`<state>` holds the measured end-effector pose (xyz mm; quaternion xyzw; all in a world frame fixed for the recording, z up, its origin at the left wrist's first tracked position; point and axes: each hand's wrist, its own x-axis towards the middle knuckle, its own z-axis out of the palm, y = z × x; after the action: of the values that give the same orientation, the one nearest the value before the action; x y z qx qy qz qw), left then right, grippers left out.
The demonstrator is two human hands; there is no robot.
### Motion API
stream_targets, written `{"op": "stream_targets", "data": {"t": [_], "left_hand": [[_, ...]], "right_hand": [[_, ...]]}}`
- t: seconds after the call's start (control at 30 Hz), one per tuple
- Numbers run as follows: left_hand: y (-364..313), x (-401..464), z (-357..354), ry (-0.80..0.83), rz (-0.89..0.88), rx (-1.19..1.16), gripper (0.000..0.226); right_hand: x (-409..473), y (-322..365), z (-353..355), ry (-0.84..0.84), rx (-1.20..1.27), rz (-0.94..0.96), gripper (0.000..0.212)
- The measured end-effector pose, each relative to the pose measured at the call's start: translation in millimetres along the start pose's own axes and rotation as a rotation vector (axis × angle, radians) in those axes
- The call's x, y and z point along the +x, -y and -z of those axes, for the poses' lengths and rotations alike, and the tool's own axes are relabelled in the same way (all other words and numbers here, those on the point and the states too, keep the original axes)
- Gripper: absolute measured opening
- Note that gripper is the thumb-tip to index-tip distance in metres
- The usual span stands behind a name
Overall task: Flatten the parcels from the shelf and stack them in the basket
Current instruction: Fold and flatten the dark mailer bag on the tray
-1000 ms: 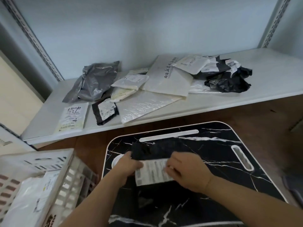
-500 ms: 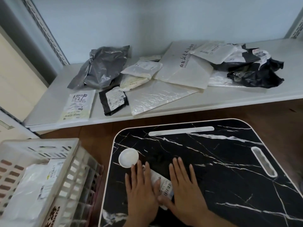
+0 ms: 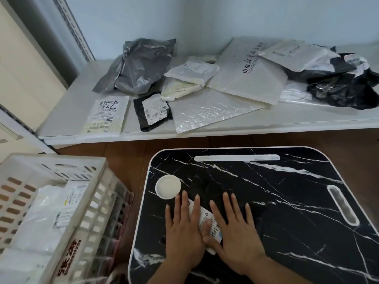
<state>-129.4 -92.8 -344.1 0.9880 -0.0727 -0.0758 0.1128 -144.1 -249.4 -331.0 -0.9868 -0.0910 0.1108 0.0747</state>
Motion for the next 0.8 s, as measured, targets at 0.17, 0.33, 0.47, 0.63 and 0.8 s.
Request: {"op": "stream_targets", "data": {"t": [0.17, 0.33, 0.47, 0.63, 0.8], "left_hand": [[1.9, -3.1, 25.9, -0.035, 0.153, -0.168, 0.073], [17.0, 1.6, 55.9, 0.006, 0.427, -0.436, 0.04], [4.5, 25.2, 78.0, -0.176, 0.229, -0.507, 0.034], [-7.4, 32.0, 68.9, -0.13, 0.086, -0.204, 0.052], [-14.8, -17.9, 9.8, -0.151, 0.137, -0.152, 0.076]], "right_hand": [[3.9, -11.1, 22.5, -0.035, 0.14, -0.042, 0.097], [-5.3, -26.7, 40.8, -0.049, 0.199, -0.214, 0.065], [-20.5, -10.5, 36.6, -0.07, 0.288, -0.322, 0.035], [-21.3, -1.1, 29.0, -0.134, 0.346, -0.479, 0.022], [-7.2, 1.9, 15.4, -0.398, 0.126, 0.0, 0.049]]}}
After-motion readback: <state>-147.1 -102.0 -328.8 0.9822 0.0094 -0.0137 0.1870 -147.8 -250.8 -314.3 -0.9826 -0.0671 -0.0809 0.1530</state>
